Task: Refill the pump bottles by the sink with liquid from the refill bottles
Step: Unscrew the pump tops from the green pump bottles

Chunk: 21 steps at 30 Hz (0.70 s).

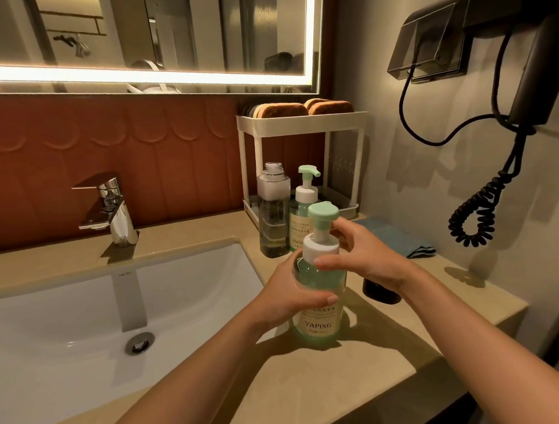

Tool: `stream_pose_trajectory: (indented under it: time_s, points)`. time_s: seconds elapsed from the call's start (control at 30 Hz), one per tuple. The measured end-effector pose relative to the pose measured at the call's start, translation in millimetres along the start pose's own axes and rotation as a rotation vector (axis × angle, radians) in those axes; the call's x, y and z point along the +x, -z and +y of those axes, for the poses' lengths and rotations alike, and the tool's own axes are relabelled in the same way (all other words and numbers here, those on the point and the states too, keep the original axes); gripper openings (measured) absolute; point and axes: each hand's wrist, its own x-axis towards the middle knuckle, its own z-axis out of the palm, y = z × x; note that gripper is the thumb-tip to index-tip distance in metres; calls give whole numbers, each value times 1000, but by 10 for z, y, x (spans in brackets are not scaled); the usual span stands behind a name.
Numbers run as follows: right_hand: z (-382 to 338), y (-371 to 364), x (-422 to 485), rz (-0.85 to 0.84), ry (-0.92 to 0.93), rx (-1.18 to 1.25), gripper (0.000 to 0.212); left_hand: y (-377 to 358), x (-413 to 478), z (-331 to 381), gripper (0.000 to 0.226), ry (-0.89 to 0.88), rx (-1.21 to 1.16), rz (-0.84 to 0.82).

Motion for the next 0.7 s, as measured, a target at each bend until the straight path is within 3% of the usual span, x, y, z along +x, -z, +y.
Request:
stream_pose_trajectory:
  time_s: [0.17, 0.27, 0.37, 0.47, 0.7]
  points:
    - [-155, -237, -8, 279, -39, -193, 72, -87, -15, -78, 64, -54, 42, 109]
    - [-186, -361, 20, 445, -15, -305, 61, -130, -34, -91, 63, -36, 42, 153]
    - [-209, -292, 4, 350, 4, -253, 47, -135, -29, -70, 68, -29, 51, 172]
    - [-166, -200, -55, 227, 44, -92, 52, -140, -48, -25, 67, -30, 51, 171]
    - [55, -129, -115, 151, 49, 176, 53, -151, -80, 0, 62, -51, 14, 173]
